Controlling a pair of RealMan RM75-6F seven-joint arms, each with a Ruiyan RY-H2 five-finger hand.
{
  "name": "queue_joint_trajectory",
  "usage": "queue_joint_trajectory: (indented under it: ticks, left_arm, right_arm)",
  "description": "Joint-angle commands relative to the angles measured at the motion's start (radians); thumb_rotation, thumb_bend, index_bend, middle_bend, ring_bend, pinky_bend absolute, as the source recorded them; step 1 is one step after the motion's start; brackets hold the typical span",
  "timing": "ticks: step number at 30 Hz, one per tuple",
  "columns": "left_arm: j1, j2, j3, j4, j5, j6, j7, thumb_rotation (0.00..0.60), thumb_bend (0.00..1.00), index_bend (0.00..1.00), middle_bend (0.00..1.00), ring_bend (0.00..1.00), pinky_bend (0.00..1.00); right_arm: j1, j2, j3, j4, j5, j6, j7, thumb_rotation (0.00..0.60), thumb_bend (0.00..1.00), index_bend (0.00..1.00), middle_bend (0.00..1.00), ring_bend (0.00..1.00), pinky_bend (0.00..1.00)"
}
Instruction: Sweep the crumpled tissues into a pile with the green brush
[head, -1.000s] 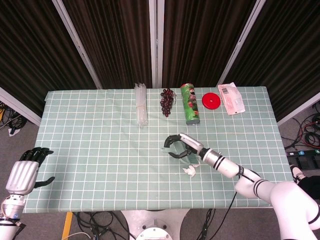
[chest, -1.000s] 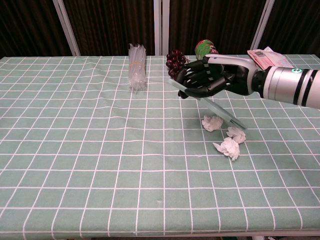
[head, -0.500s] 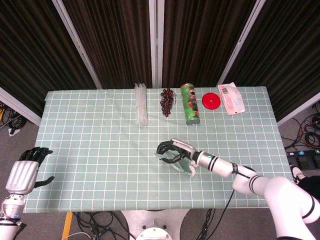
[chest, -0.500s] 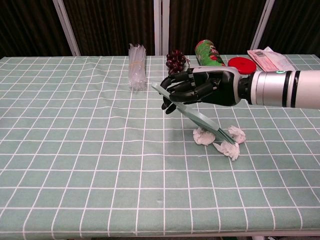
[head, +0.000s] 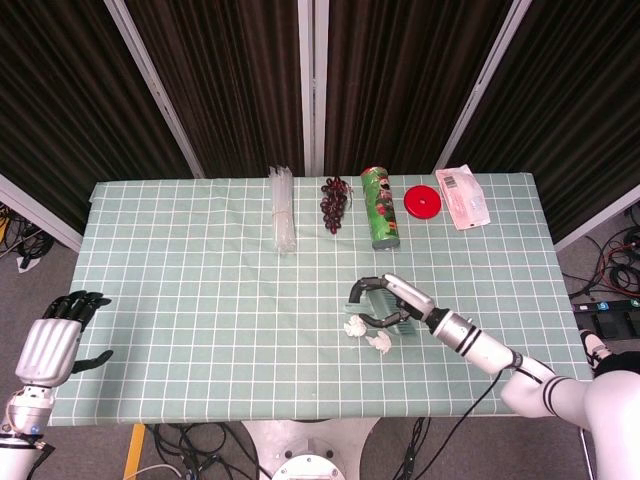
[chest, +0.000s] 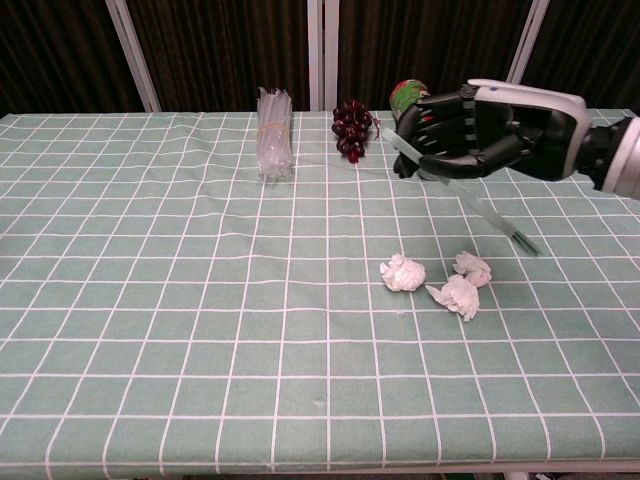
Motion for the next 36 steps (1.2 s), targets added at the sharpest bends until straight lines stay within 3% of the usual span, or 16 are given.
queue_joint_trajectory:
  ticks: [1,10,18,36]
  left_arm:
    - [-0.002,-0.002,0.001,0.001,0.002,-0.003,-0.002,0.6,0.0,0.24,0.19,0.14,0.19]
    - [-0.008,0.0,0.0,-0.004,0.002,-0.008,-0.002,0.6,0.0,0.24,0.19,0.14,0.19]
    - [-0.003,0.005,0.005,-0.007,-0.004,-0.011,-0.019,0.6,0.0,0.24,0.19,0.14,0.19]
    - [0.0,0.008,0.009,0.009,-0.005,-0.011,-0.045,0.6,0.0,0.24,0.19,0.14,0.19]
  right_arm:
    - [-0.095,0.036,-0.005,-0.051,0.042,0.04,-0.128,0.6,0.54,0.73,0.62,0.33,0.28]
    - [-0.195,-0.156,0.007,0.084,0.058,0.053,-0.258,0.6,0.53,0.73,0.62,0.33,0.28]
    - [-0.234,-0.36,0.059,0.267,0.04,0.128,-0.316,0.6,0.52,0.75,0.62,0.33,0.27]
    - [-0.158,-0.598,0.161,0.406,0.044,0.093,-0.284,0.6,0.52,0.76,0.62,0.33,0.27]
